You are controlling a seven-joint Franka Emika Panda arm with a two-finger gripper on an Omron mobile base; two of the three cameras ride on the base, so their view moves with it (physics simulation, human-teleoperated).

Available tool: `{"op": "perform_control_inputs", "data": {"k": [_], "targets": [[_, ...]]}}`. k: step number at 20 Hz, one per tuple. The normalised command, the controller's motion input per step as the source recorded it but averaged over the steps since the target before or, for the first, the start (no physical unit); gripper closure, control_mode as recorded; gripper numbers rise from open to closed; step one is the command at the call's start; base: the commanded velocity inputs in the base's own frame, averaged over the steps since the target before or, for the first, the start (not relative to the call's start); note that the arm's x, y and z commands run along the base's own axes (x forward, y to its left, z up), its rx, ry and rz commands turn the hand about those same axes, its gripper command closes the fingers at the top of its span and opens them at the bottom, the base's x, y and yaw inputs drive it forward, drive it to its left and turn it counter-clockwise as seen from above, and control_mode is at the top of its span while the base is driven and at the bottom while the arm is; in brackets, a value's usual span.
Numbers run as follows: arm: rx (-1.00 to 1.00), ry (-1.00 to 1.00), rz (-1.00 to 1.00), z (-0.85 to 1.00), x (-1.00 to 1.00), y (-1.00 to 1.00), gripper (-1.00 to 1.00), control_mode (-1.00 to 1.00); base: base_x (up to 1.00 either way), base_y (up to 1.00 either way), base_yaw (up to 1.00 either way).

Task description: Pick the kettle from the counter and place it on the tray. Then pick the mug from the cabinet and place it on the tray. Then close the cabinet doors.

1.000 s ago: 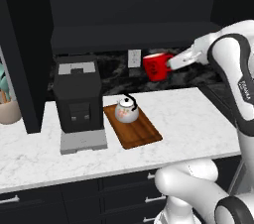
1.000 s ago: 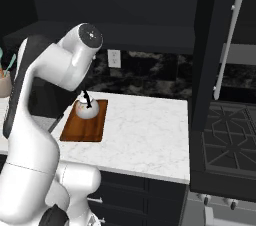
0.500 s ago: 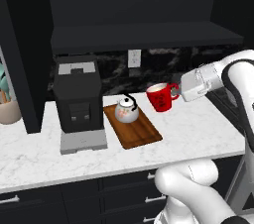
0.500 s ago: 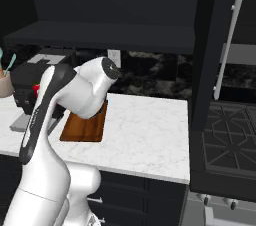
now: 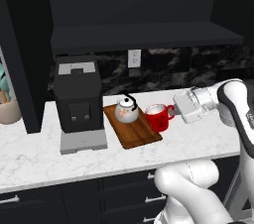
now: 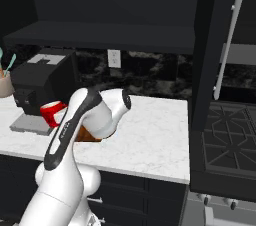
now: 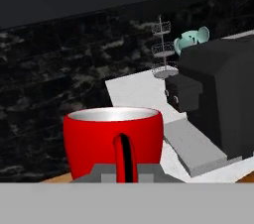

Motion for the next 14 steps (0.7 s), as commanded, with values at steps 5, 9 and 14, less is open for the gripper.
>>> {"op": "perform_control_inputs", "data": {"k": [5,9,14], "targets": [[0.09,0.01,0.14,-0.40,0.69,-0.06,1.00,-1.00,0.00,0.00,0.00],[0.04,0.00,0.15,-0.35,0.58,-0.06,1.00,-1.00,0.00,0.00,0.00],[0.00,0.00,0.15,-0.32,0.22,-0.04,1.00,-1.00,0.00,0.00,0.00]]}}
